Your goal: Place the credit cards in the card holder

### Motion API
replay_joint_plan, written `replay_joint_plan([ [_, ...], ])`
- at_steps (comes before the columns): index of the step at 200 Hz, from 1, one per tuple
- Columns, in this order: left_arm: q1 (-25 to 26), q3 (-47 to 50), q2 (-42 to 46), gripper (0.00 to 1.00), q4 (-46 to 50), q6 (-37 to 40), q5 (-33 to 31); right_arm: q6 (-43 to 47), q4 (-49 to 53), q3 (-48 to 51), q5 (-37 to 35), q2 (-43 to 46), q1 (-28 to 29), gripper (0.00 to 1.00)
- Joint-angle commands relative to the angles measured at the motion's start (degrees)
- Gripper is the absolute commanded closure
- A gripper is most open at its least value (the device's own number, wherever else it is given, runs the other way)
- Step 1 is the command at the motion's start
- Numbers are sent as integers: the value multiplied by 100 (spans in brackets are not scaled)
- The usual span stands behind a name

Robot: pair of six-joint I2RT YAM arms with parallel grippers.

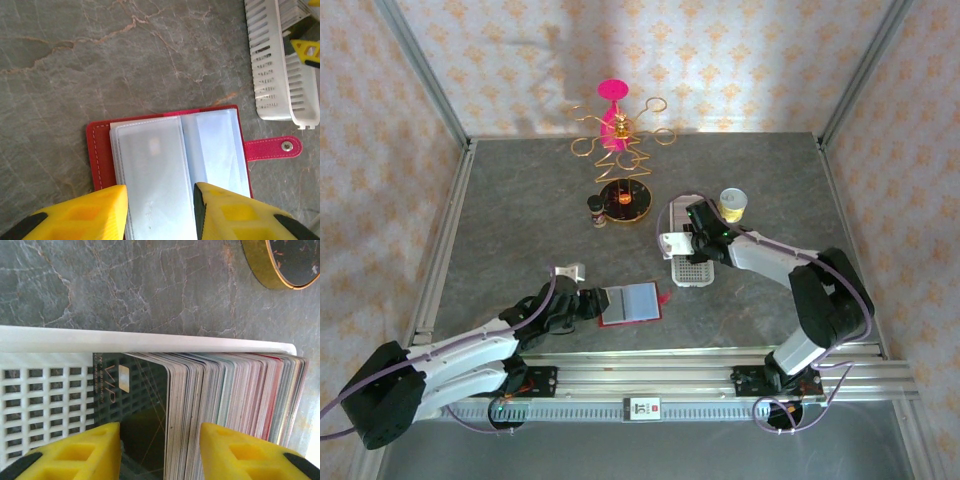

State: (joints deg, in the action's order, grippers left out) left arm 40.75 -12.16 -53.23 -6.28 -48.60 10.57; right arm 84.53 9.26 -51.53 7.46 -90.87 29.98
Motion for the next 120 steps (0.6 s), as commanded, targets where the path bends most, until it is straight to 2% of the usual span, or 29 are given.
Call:
replay_joint_plan([
  [1, 63, 49, -11, 60, 198, -94, 70, -34, -111, -59, -92, 210, 24, 59],
  [42, 178, 47, -116, 61, 127, -132, -13, -42, -61, -24, -67, 253, 20, 67],
  [71, 181, 56, -243, 61, 150, -107, -178, -33, -22, 1, -141, 334, 43, 77],
  [120, 194, 65, -459, 62, -12, -115, -169, -42, -43, 55, -178, 445, 43, 87],
])
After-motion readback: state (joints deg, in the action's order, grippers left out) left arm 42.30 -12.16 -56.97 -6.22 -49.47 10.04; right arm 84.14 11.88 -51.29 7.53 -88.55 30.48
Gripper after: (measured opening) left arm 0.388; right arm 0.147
